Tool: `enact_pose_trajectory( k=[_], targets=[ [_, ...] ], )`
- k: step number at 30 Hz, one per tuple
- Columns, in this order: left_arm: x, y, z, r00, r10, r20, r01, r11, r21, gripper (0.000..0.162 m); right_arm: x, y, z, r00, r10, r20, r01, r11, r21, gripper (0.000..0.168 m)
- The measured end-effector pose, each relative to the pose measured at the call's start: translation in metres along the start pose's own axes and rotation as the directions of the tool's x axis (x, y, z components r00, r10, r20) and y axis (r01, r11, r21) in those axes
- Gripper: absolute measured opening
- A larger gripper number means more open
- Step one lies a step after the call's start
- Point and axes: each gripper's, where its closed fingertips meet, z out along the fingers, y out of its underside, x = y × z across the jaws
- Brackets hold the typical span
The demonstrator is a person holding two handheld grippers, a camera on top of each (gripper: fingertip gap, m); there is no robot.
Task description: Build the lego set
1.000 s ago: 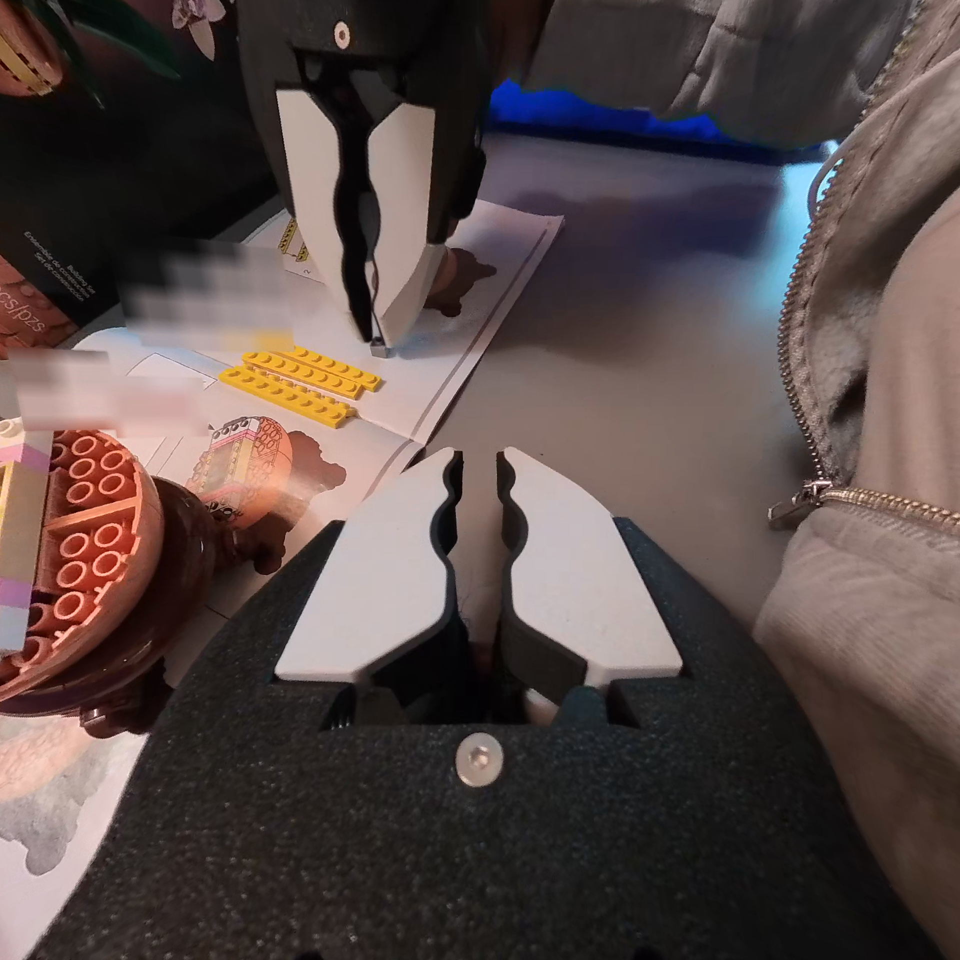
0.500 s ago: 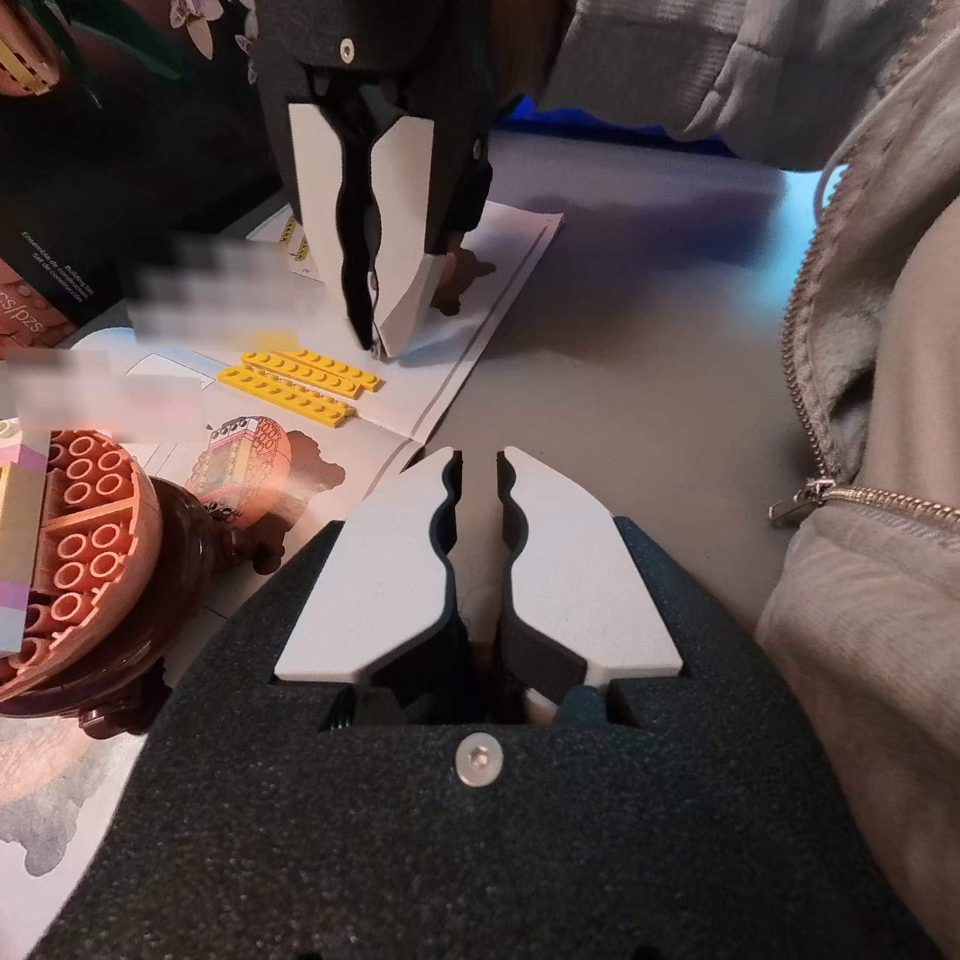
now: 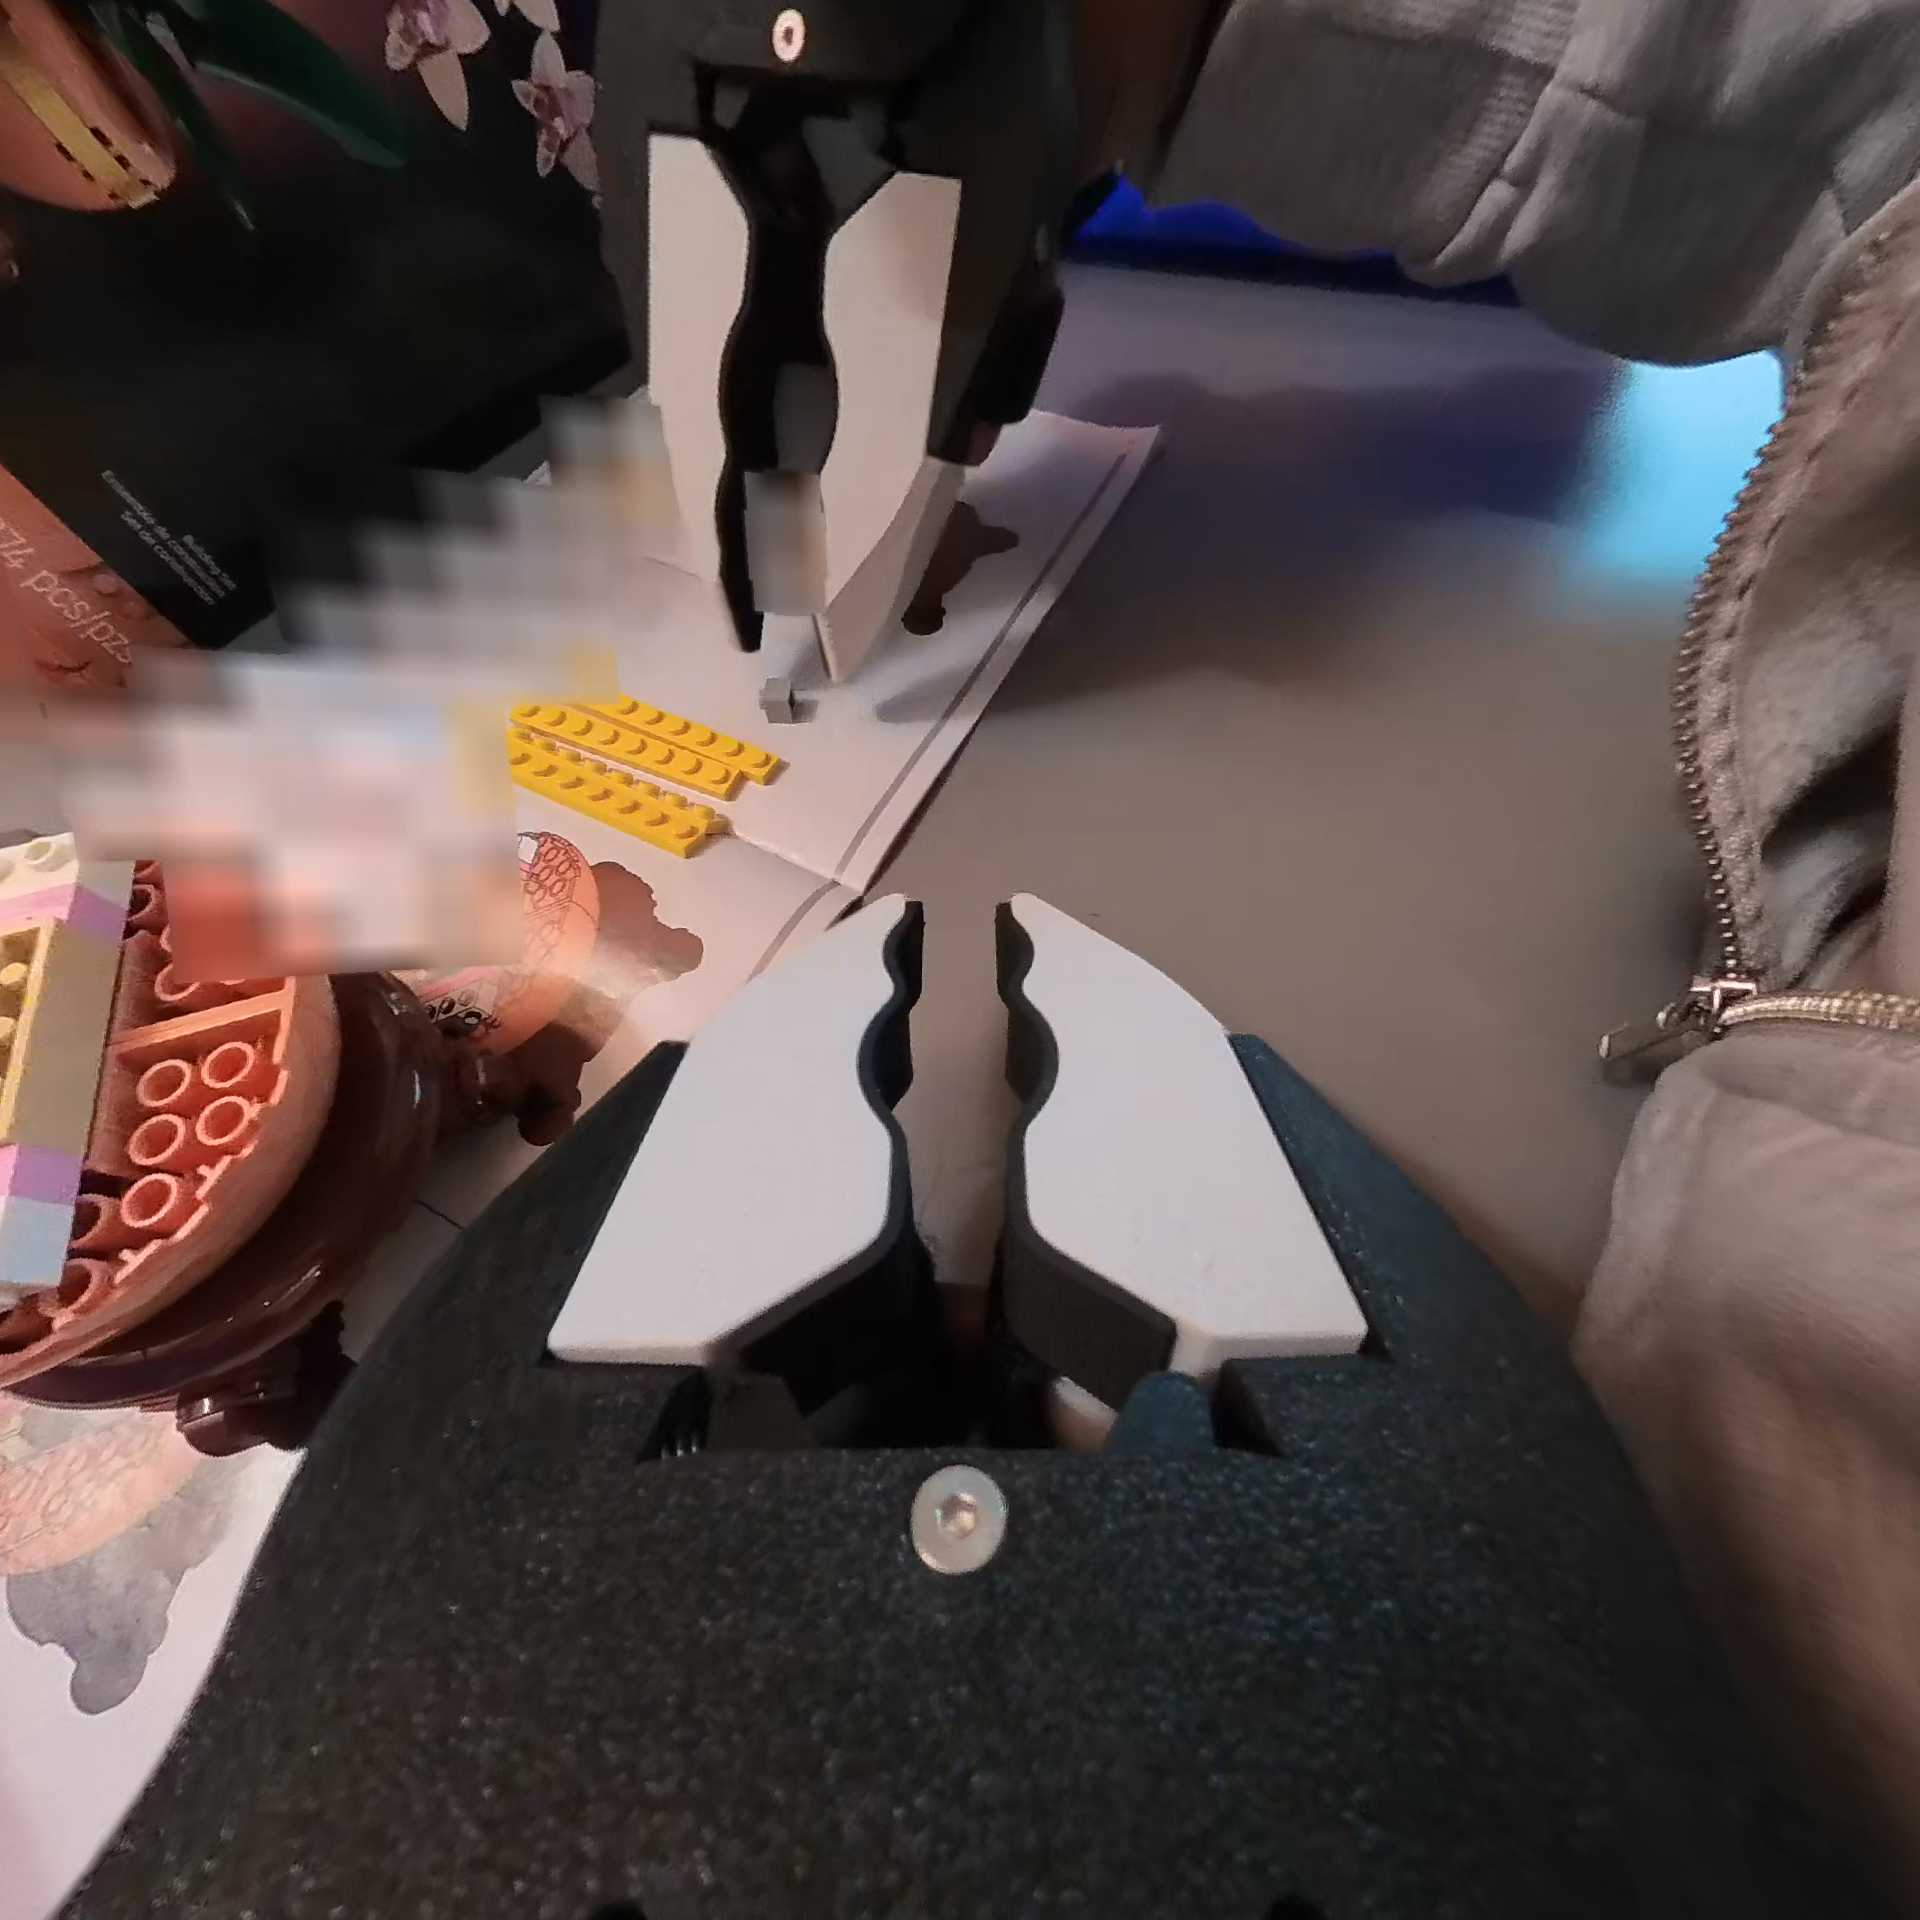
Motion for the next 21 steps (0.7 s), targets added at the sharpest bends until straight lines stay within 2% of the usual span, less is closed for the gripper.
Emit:
enact_pose_trajectory(
  k=[10, 16, 21],
  targets=[
    [-0.001, 0.002, 0.001, 1.000, -0.016, -0.005, 0.016, 1.000, -0.013, 0.014, 0.004, 0.000, 0.009, 0.995, -0.103, -0.010, 0.103, 0.994, -0.042, 0.014],
    [-0.002, 0.002, 0.001, 1.000, -0.024, -0.010, 0.024, 1.000, -0.015, 0.014, 0.003, -0.016, -0.002, 0.998, -0.059, 0.033, 0.057, 0.997, 0.059, 0.008],
    [-0.001, 0.003, 0.002, 1.000, -0.026, -0.015, 0.026, 0.999, -0.021, 0.014, 0.010, -0.006, 0.006, 0.999, -0.033, 0.008, 0.033, 0.999, 0.025, 0.005]
  ],
)
